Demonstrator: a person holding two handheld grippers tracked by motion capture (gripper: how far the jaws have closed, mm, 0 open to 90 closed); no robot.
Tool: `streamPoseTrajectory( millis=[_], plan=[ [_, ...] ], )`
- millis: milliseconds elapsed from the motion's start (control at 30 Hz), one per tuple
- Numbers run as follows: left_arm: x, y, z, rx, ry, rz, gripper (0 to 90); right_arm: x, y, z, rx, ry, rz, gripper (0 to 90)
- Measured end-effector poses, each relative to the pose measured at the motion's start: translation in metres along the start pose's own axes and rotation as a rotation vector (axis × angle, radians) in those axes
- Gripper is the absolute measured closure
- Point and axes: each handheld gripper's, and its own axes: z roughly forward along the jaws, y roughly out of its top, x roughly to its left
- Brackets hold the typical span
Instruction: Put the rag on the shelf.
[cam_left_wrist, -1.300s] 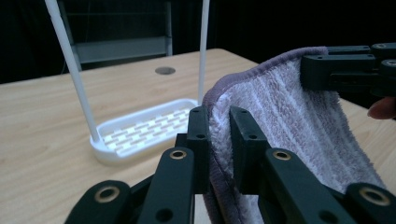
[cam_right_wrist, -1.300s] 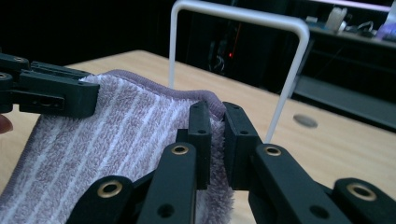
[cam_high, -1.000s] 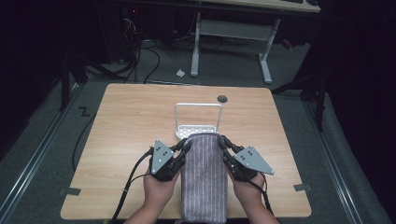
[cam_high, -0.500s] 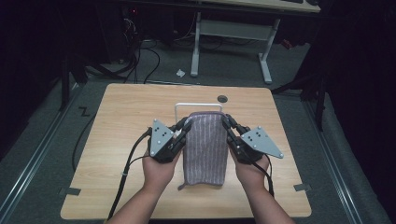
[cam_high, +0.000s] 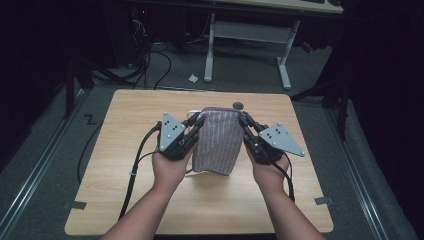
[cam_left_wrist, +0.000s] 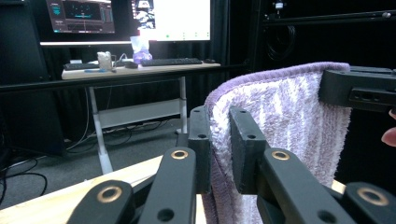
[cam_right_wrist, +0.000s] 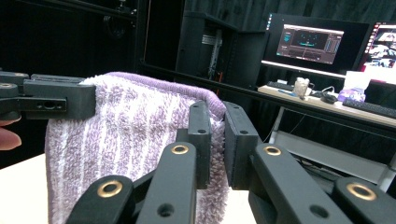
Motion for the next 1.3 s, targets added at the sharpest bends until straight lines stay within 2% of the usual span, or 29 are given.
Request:
streamPoseTrajectory(
  millis=[267, 533, 633, 967, 1033, 1167, 1267, 1300],
  plan=[
    [0.007, 0.008, 0.01, -0.003, 0.01, 0.002, 80.4, -0.007, 0.008, 0.011, 0.004, -0.009, 0.003, 83.3],
    [0.021, 0.025, 0.03, 0.006, 0.042, 0.054, 80.4, -0.016, 0.022, 0.033, 0.01, -0.025, -0.01, 83.5],
    [0.028, 0.03, 0.039, 0.01, 0.052, 0.058, 80.4, -0.02, 0.027, 0.044, 0.009, -0.031, -0.021, 83.5],
    [0.054, 0.033, 0.064, 0.018, 0.059, 0.043, 80.4, -0.032, 0.03, 0.085, 0.027, -0.035, -0.012, 83.5],
    [0.062, 0.03, 0.074, 0.04, 0.071, 0.026, 80.3, -0.033, 0.028, 0.094, 0.033, -0.034, -0.01, 83.4],
    [0.07, 0.03, 0.084, 0.046, 0.08, 0.016, 80.3, -0.038, 0.024, 0.11, 0.055, -0.04, -0.029, 83.4],
    [0.078, 0.03, 0.093, 0.049, 0.066, 0.005, 80.2, -0.042, 0.024, 0.12, 0.077, -0.047, -0.037, 83.4],
    [0.081, 0.029, 0.098, 0.071, 0.073, -0.007, 80.2, -0.044, 0.025, 0.124, 0.083, -0.046, -0.026, 83.3]
  ],
)
